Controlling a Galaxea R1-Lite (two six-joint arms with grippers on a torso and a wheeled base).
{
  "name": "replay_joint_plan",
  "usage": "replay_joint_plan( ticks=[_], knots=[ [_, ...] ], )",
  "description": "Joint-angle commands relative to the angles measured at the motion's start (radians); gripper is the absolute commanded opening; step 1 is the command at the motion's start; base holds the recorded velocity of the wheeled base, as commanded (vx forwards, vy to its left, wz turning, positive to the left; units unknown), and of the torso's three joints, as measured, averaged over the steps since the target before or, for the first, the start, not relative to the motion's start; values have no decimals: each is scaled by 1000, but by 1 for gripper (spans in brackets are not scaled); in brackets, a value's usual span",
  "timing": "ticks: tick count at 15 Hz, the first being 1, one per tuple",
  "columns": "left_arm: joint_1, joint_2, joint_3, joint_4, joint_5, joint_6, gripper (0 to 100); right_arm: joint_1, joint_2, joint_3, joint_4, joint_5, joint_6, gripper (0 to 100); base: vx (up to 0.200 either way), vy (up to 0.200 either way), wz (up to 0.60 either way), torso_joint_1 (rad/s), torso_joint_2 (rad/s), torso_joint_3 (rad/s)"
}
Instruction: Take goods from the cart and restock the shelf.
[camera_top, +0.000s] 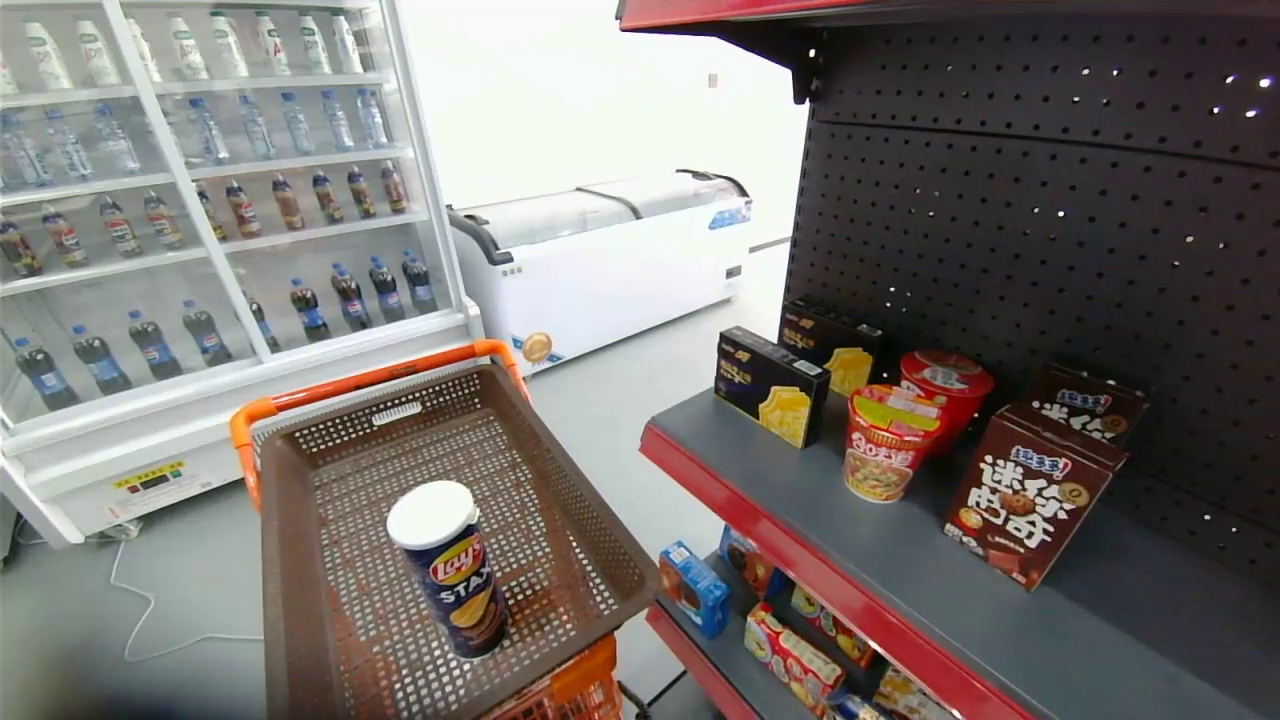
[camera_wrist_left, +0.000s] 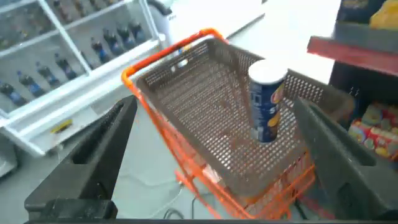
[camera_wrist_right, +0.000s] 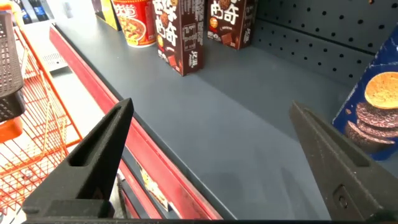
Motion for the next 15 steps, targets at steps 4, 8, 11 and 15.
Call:
replay_joint_plan(
  ticks=[4, 8, 11, 15],
  knots=[
    [-19, 469, -116, 60, -5, 1, 100, 0, 0, 0, 0, 0, -2, 100, 0, 0, 0, 0, 0, 0],
    [-16, 688, 70, -244, -276, -54, 100, 0, 0, 0, 0, 0, 0, 100, 0, 0, 0, 0, 0, 0],
    [-7, 820, 226, -478, -313, -46, 100, 0, 0, 0, 0, 0, 0, 100, 0, 0, 0, 0, 0, 0],
    [-13, 1009, 374, -848, -310, -20, 100, 0, 0, 0, 0, 0, 0, 100, 0, 0, 0, 0, 0, 0]
  ],
)
